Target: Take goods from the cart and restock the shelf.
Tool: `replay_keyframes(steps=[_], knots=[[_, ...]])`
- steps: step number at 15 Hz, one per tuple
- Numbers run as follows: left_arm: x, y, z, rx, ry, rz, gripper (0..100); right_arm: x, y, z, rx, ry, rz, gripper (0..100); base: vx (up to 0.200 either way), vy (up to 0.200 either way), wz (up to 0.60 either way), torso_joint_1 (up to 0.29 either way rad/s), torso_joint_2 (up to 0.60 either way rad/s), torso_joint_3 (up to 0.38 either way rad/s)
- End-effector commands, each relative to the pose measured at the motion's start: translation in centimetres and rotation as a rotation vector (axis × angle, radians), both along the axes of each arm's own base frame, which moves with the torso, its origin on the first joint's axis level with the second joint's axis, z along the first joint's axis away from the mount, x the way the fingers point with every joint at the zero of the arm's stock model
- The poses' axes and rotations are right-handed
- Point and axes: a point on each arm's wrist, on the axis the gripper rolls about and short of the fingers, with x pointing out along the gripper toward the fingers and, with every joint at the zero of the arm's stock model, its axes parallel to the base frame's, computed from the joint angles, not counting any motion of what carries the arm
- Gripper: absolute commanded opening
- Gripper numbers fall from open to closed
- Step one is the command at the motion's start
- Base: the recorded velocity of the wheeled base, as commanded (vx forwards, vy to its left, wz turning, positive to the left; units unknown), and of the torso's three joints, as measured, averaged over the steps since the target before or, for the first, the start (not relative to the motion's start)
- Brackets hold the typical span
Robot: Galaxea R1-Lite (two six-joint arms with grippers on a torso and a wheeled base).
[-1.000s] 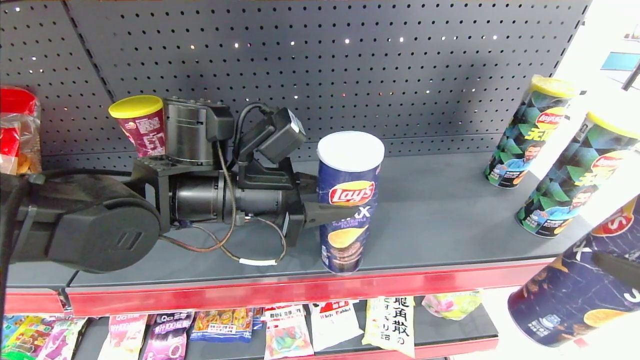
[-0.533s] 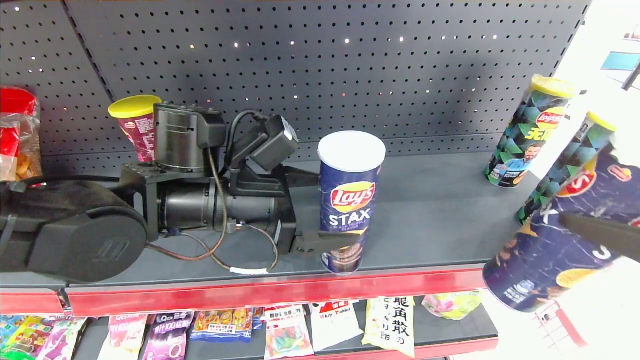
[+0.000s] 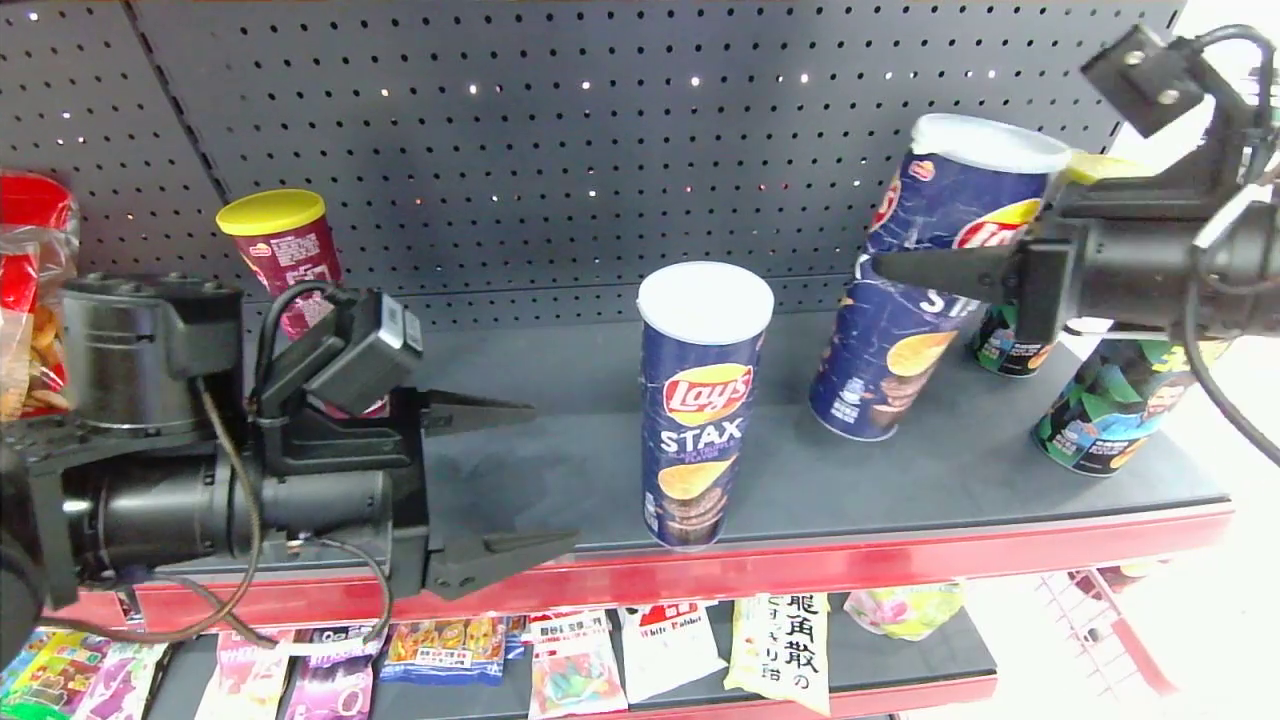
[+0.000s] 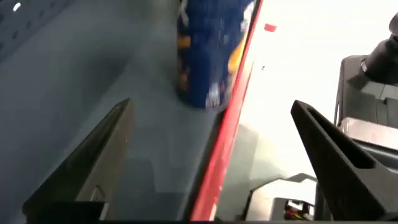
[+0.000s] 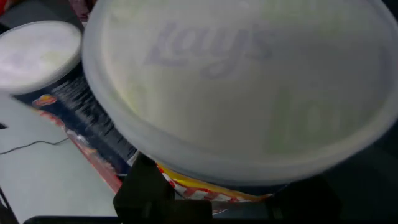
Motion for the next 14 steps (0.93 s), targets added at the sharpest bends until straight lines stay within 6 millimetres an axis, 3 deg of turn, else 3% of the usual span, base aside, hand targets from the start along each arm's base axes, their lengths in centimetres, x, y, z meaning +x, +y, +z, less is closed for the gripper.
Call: replay_keyframes(steps=[1, 6, 14], knots=[[-2.9, 2.6, 0.2, -0.025, -0.003, 0.073, 100, 5.7, 2.4, -2.0, -0.026, 0.056, 0.01, 0, 0.0, 0.0, 0.0, 0.0, 0.0, 0.0], [-6.4, 4.2, 0.3, -0.087, 0.047, 0.179, 100, 10.5, 4.7, -2.7, -0.056, 0.009, 0.033, 0, 0.0, 0.0, 0.0, 0.0, 0.0, 0.0], [-6.9, 4.5, 0.2, -0.084, 0.037, 0.219, 100, 11.8, 8.4, -3.3, -0.057, -0.003, 0.098, 0, 0.0, 0.0, 0.0, 0.0, 0.0, 0.0]])
